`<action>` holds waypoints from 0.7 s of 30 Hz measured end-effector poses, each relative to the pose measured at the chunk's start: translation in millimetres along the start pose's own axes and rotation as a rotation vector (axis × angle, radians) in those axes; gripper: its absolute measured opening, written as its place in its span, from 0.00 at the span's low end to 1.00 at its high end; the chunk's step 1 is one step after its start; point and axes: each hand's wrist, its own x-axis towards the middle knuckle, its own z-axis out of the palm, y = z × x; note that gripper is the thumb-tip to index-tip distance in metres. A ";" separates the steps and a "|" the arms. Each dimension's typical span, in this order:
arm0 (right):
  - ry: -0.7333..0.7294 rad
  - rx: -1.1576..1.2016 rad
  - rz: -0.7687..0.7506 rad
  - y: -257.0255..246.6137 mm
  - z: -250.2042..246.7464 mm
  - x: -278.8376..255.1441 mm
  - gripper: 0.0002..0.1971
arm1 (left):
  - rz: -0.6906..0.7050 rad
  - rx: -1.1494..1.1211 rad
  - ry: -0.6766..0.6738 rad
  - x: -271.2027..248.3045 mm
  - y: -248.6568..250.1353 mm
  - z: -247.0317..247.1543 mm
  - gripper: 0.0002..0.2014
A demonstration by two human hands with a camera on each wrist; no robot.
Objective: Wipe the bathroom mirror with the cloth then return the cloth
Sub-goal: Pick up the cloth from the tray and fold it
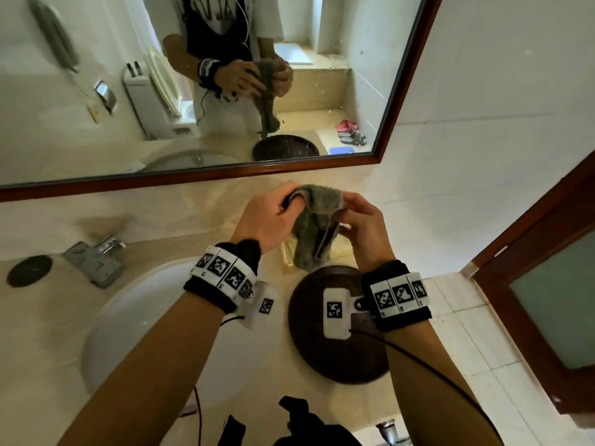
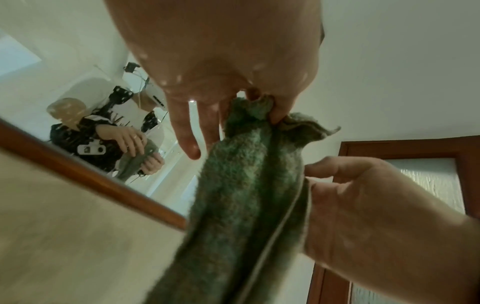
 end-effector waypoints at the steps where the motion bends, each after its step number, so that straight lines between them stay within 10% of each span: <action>1: -0.048 0.001 -0.021 -2.1 1.4 0.8 0.20 | 0.023 0.017 0.014 4.1 6.5 -6.0 0.08; 5: -0.192 -0.183 -0.007 -9.4 17.6 5.4 0.29 | 0.075 0.116 0.070 15.7 22.8 -26.7 0.08; 12: -0.120 -0.421 -0.065 -28.3 40.7 25.6 0.13 | 0.137 0.063 0.102 14.5 23.3 -57.9 0.05; 21: -0.158 -0.379 -0.208 -77.9 47.9 44.2 0.12 | 0.115 0.110 -0.279 10.3 -1.1 -86.7 0.42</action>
